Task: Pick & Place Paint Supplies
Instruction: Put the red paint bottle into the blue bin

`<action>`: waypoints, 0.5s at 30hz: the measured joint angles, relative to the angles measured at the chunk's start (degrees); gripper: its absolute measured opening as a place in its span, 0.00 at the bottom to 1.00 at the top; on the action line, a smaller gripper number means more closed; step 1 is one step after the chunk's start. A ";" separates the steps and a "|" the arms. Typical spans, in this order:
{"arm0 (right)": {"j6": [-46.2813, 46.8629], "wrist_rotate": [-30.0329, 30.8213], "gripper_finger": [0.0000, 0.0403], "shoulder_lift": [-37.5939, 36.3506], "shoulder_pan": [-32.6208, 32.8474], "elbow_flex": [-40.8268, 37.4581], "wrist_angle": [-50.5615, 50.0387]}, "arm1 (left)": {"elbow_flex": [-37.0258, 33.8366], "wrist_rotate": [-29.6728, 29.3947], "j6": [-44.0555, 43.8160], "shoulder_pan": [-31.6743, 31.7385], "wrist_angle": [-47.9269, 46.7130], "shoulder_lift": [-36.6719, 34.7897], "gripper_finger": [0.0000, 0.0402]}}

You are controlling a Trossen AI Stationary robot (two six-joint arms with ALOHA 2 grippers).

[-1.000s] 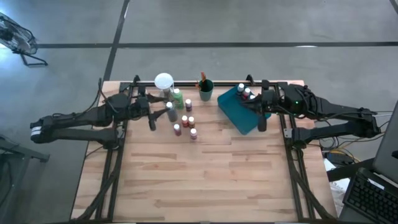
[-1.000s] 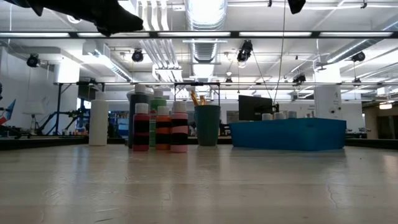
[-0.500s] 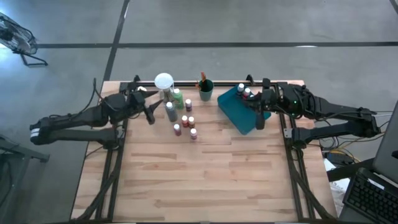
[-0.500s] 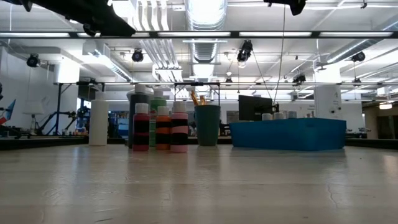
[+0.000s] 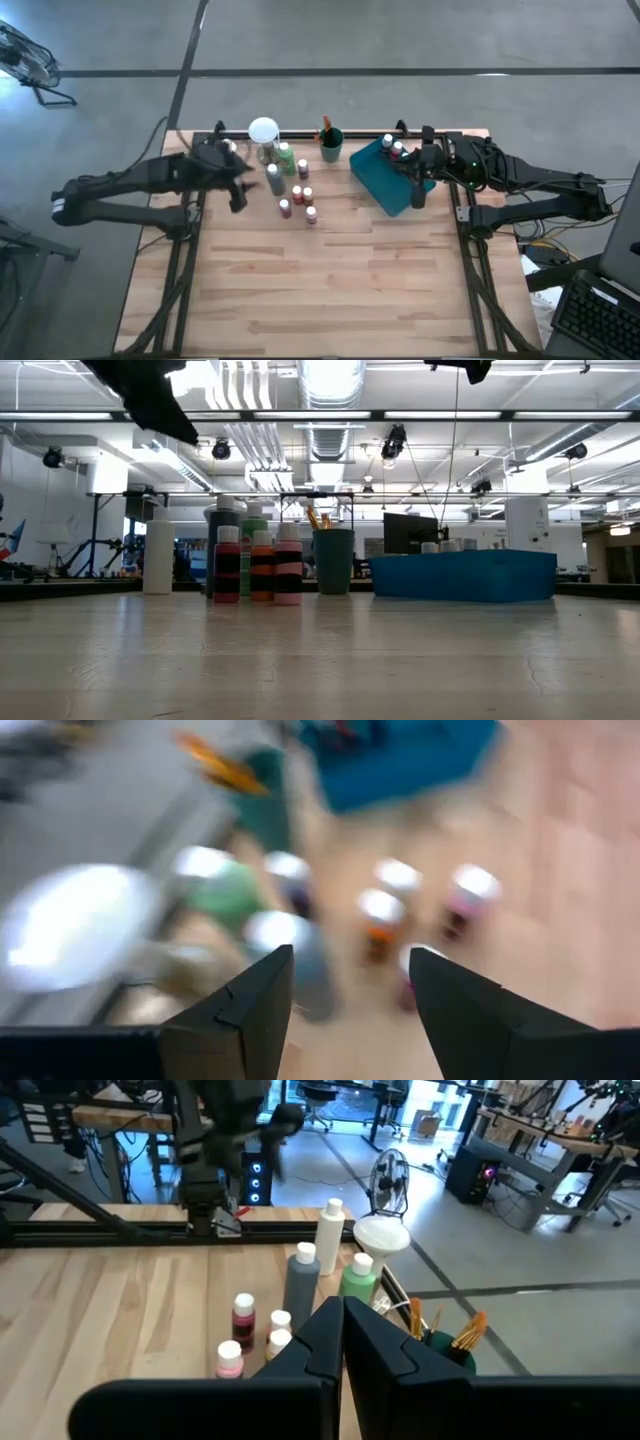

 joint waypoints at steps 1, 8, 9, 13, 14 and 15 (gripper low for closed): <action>0.00 -0.02 0.02 0.00 0.00 -0.02 0.00 | -0.35 2.41 0.37 -0.26 0.09 1.09 0.51; -0.02 -0.01 0.02 0.82 0.01 -0.04 0.49 | -0.60 10.47 0.30 -1.59 0.23 12.42 0.51; -0.02 0.00 0.02 1.06 0.01 -0.04 0.61 | -0.15 11.43 0.36 -1.61 0.25 14.37 0.51; 0.01 -0.02 0.02 1.98 -0.09 -0.04 0.48 | 3.40 12.68 5.01 -2.19 -0.39 20.67 0.51; 0.07 -0.02 0.02 2.11 -0.09 -0.04 0.44 | 4.46 12.66 6.89 -2.49 -0.89 21.99 0.51; 0.07 0.00 0.02 2.25 -0.11 -0.04 0.52 | 5.60 12.66 8.74 -2.91 -1.47 23.24 0.51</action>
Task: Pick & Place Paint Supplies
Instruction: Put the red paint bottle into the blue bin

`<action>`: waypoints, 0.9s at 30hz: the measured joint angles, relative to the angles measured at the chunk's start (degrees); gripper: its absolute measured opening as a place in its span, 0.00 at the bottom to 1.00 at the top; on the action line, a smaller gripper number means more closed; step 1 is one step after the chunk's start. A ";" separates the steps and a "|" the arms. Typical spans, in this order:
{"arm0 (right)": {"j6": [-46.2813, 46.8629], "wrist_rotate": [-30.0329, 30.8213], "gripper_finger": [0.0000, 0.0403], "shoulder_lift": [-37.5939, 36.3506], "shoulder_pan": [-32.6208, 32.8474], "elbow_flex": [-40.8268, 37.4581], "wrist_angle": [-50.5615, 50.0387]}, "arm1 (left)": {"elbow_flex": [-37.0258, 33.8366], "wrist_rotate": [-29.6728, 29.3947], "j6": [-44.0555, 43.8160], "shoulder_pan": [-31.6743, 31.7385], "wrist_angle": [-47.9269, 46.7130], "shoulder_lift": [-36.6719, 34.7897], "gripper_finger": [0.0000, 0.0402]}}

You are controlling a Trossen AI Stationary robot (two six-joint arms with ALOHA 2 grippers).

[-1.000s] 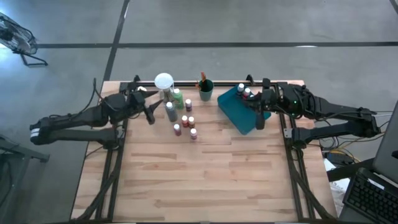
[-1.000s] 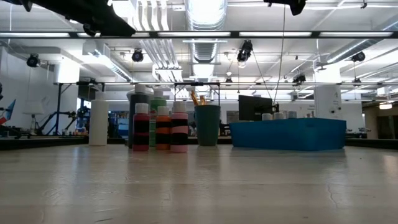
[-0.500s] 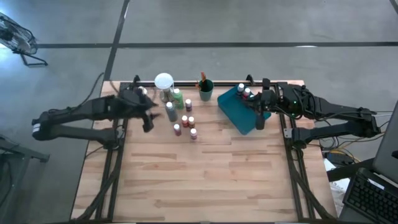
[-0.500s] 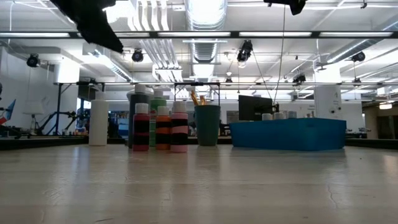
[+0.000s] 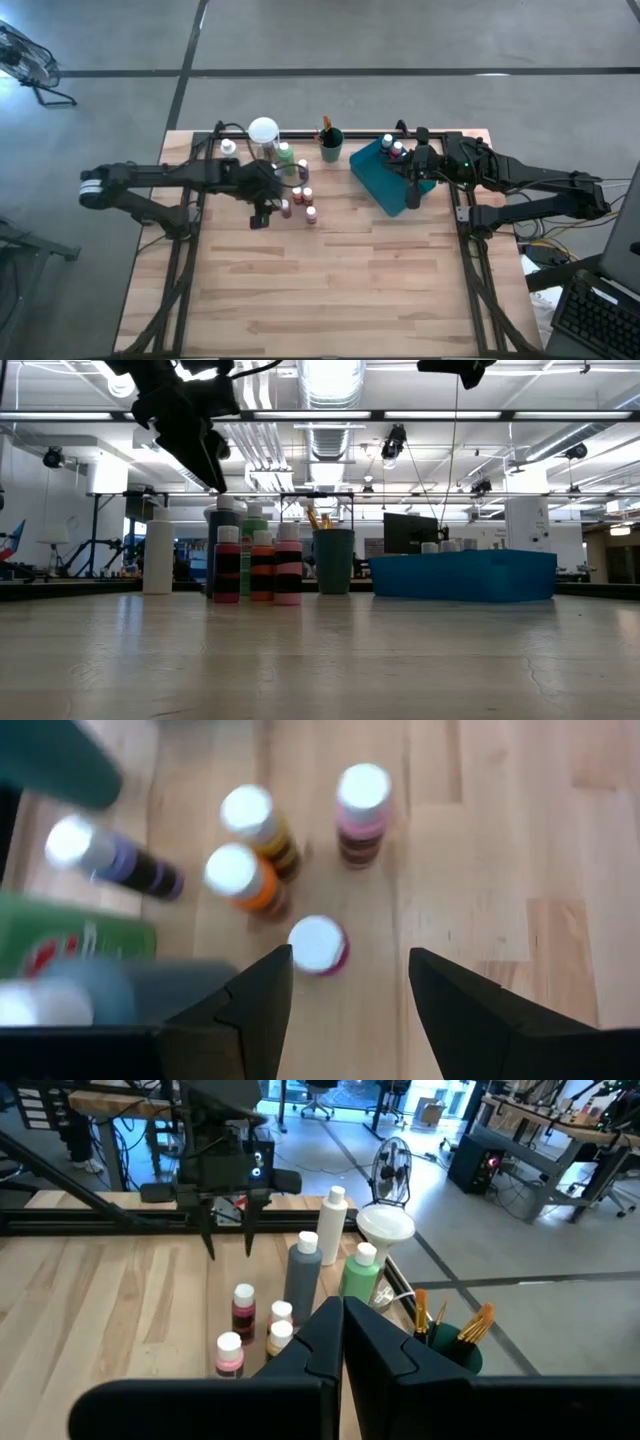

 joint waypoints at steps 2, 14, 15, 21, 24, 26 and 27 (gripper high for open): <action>0.06 0.00 0.02 0.05 0.00 0.00 -0.04 | 2.27 0.05 2.95 -0.78 -0.61 2.08 0.51; -0.04 0.27 0.02 0.05 0.00 -0.04 -0.04 | 11.57 0.28 8.02 -1.34 -12.31 11.45 0.51; -0.05 0.33 0.02 0.02 0.00 -0.12 -0.01 | 12.00 0.28 8.27 -1.34 -13.20 11.93 0.51; -0.38 1.47 0.02 0.24 0.00 -0.62 -0.05 | 13.16 0.26 9.94 -1.13 -13.09 13.72 0.51; -0.50 1.57 0.02 0.49 0.00 -0.75 -0.22 | 13.13 0.27 10.05 -0.48 -12.77 14.67 0.51; -0.48 1.54 0.02 0.66 0.00 -0.76 -0.27 | 13.10 0.26 10.26 -0.03 -12.70 15.34 0.51; -0.50 1.53 0.02 0.66 0.00 -0.76 -0.32 | 13.08 0.26 10.34 0.18 -12.68 15.73 0.51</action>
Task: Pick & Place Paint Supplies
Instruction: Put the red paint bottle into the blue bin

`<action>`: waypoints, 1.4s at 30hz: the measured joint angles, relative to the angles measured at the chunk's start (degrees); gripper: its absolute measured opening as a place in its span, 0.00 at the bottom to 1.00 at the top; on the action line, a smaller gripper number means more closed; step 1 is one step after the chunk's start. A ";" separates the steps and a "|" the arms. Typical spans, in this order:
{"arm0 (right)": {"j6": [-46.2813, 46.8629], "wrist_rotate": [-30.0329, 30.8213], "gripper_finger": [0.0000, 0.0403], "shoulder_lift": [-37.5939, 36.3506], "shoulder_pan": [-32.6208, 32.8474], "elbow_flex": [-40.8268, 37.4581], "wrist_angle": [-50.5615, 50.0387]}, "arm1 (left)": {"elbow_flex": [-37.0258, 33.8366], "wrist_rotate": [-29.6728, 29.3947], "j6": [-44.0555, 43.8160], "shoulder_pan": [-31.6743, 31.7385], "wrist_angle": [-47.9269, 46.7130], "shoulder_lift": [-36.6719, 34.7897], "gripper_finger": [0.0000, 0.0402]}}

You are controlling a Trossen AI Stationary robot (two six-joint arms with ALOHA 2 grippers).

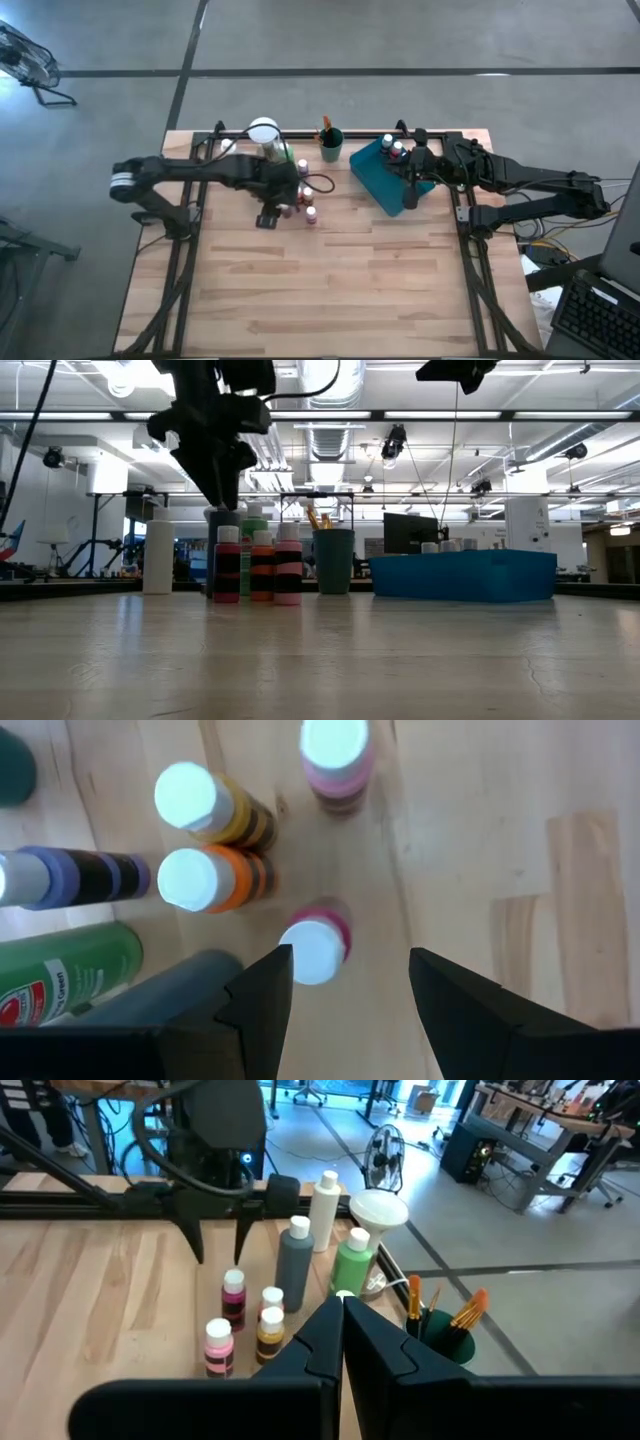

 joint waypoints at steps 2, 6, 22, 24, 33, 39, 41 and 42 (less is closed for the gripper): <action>-0.03 0.00 0.02 -0.01 0.00 0.00 0.04 | 0.00 -0.02 0.29 0.50 0.02 0.77 0.51; 0.04 0.00 0.02 -0.02 0.00 0.00 0.02 | -0.04 0.00 1.23 1.76 0.05 1.85 0.51; 0.05 -0.04 0.02 -0.02 0.00 -0.04 -0.40 | -0.42 0.37 -2.03 2.78 0.85 0.65 0.51; 0.11 -0.04 0.02 -0.02 0.00 -0.04 -0.66 | -0.71 0.33 -5.73 2.78 1.19 -1.61 0.51; -0.02 -0.04 0.02 0.00 -0.02 -0.31 -2.53 | -17.25 -4.54 -19.50 -0.84 15.53 -13.66 0.51; -0.03 0.17 0.02 0.00 -0.02 -0.39 -3.19 | -25.81 -12.23 -27.80 -5.47 20.34 -20.42 0.51; -0.04 0.55 0.02 0.00 -0.02 -0.39 -3.19 | -30.50 -13.89 -29.12 -7.31 27.81 -21.83 0.51; -0.04 1.28 0.02 0.00 -0.01 -0.39 -3.19 | -33.21 -14.50 -29.53 -8.17 32.70 -22.23 0.51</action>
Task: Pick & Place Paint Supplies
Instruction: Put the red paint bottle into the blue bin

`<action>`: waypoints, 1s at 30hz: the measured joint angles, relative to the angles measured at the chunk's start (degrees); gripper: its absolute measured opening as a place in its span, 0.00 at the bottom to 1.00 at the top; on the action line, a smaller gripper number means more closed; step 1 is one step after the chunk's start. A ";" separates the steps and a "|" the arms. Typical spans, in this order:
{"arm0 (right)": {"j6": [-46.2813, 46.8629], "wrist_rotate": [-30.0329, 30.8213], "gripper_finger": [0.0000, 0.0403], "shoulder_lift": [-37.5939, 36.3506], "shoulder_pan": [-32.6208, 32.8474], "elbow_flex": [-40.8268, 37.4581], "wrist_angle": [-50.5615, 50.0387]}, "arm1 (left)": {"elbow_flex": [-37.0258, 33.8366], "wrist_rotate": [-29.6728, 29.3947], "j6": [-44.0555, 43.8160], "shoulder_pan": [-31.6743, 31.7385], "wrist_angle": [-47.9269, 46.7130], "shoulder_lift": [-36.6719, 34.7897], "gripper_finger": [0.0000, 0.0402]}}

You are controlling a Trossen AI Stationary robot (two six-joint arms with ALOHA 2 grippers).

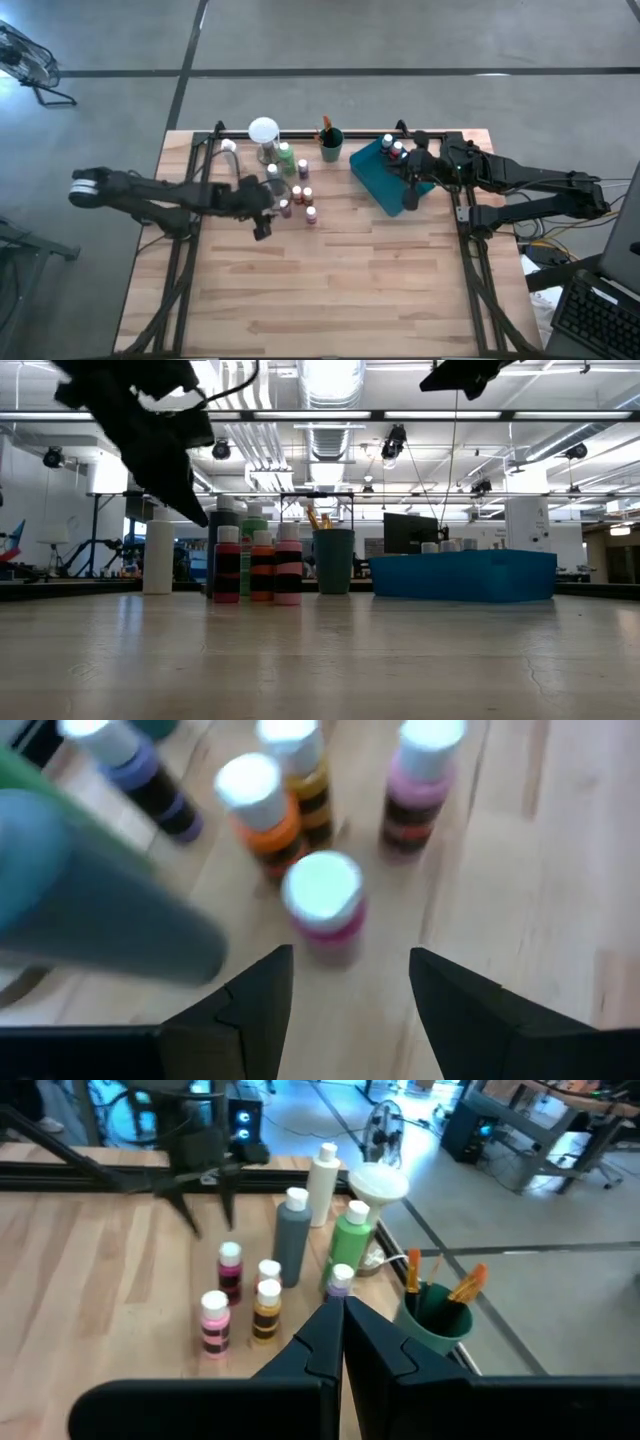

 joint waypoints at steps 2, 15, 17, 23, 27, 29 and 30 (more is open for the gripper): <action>0.00 0.93 0.02 0.00 0.00 0.00 0.02 | -5.20 -0.75 -0.93 -1.47 8.62 -0.28 0.51; 0.06 1.65 0.02 0.00 -0.01 0.00 1.46 | -21.02 -8.92 -2.04 -2.66 33.48 -0.42 0.51; 0.12 1.65 0.02 0.00 -0.01 0.00 1.78 | -22.63 -9.03 -0.62 -2.61 36.64 -0.42 0.51; 0.18 1.65 0.02 0.00 -0.01 0.00 2.49 | -25.43 -10.90 -0.48 -2.53 39.99 -0.39 0.51; -0.16 1.65 0.02 0.00 -0.01 0.00 3.56 | -25.56 -10.29 0.47 -2.53 41.97 0.16 0.51; -0.40 1.65 0.02 -0.02 -0.01 0.00 3.72 | -25.56 -9.73 1.11 -2.53 42.79 1.44 0.51; -0.39 1.65 0.02 -0.02 -0.01 0.00 3.74 | -25.56 -9.25 1.34 -2.53 43.35 2.11 0.51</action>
